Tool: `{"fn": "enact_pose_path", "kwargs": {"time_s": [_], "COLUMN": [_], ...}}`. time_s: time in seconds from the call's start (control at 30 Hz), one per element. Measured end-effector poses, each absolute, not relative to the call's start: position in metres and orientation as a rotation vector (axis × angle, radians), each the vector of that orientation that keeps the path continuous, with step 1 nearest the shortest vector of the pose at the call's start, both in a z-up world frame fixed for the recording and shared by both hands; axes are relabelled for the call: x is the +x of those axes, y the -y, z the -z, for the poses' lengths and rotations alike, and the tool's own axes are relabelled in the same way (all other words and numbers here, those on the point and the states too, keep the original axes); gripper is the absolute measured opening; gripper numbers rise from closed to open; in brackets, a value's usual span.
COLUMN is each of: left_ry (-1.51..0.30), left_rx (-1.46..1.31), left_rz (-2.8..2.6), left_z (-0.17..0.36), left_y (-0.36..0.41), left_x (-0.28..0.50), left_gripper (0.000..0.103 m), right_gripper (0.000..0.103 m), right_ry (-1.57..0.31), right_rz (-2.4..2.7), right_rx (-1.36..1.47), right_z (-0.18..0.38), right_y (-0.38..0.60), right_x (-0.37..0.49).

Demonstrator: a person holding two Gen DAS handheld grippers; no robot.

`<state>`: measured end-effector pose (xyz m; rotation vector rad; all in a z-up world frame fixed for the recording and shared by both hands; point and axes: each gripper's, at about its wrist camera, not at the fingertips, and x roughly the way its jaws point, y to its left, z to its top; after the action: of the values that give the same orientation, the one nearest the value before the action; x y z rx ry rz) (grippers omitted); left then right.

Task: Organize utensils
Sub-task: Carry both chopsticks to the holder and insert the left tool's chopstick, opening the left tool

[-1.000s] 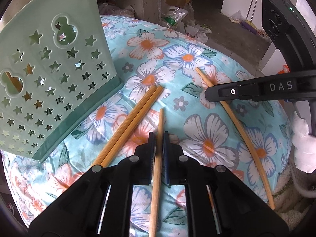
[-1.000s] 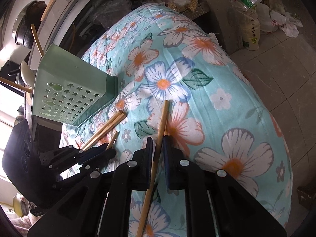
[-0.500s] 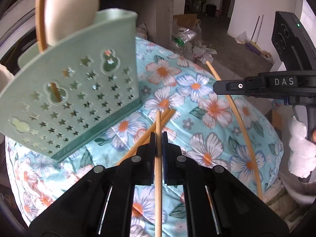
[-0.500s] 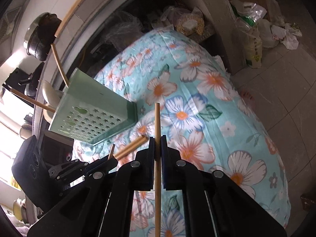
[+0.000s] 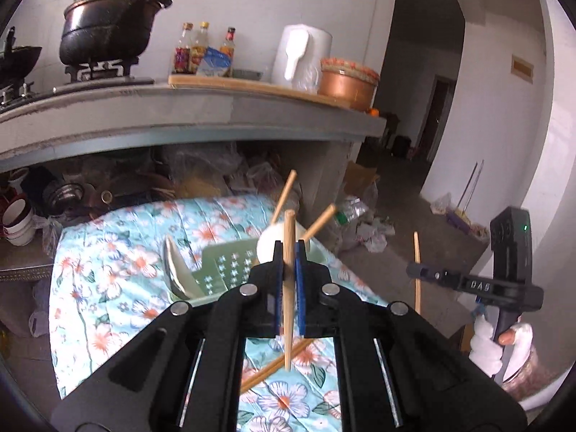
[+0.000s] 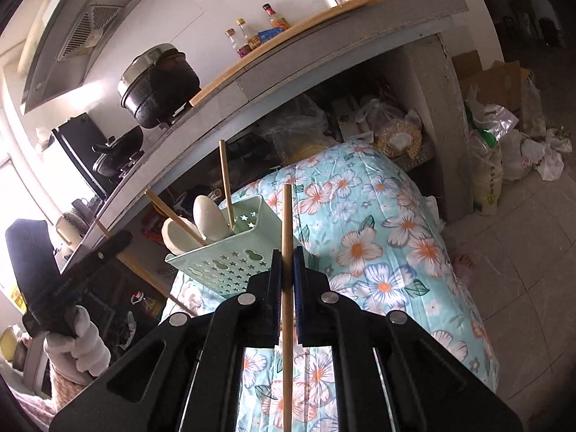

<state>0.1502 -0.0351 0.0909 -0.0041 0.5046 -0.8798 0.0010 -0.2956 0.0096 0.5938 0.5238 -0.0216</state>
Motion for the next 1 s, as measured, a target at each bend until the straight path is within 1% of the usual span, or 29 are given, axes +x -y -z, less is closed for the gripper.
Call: {"fn": "enact_pose_path", "kwargs": {"time_s": [0.13, 0.23, 0.4, 0.73, 1.0], "left_ry": [-0.368, -0.289, -0.231, -0.234, -0.27], "left_rx": [-0.067, -0.074, -0.093, -0.141, -0.104], "left_rz": [0.835, 0.797, 0.773, 0.747, 0.734], "left_z": [-0.13, -0.152, -0.17, -0.163, -0.119], "left_y": [0.01, 0.006, 0.002, 0.02, 0.048], "left_x": [0.147, 0.145, 0.151, 0.192, 0.214], "left_gripper": [0.005, 0.005, 0.005, 0.005, 0.006], "right_gripper": [0.006, 0.006, 0.006, 0.006, 0.006], "right_ry": [-0.532, -0.534, -0.546, -0.55, -0.558], "right_rz": [0.011, 0.014, 0.028, 0.04, 0.043], "right_rx": [0.59, 0.598, 0.612, 0.611, 0.595], "right_z": [-0.011, -0.009, -0.005, -0.007, -0.01], "right_y": [0.297, 0.297, 0.301, 0.303, 0.299], "right_x": [0.003, 0.005, 0.005, 0.008, 0.013]}}
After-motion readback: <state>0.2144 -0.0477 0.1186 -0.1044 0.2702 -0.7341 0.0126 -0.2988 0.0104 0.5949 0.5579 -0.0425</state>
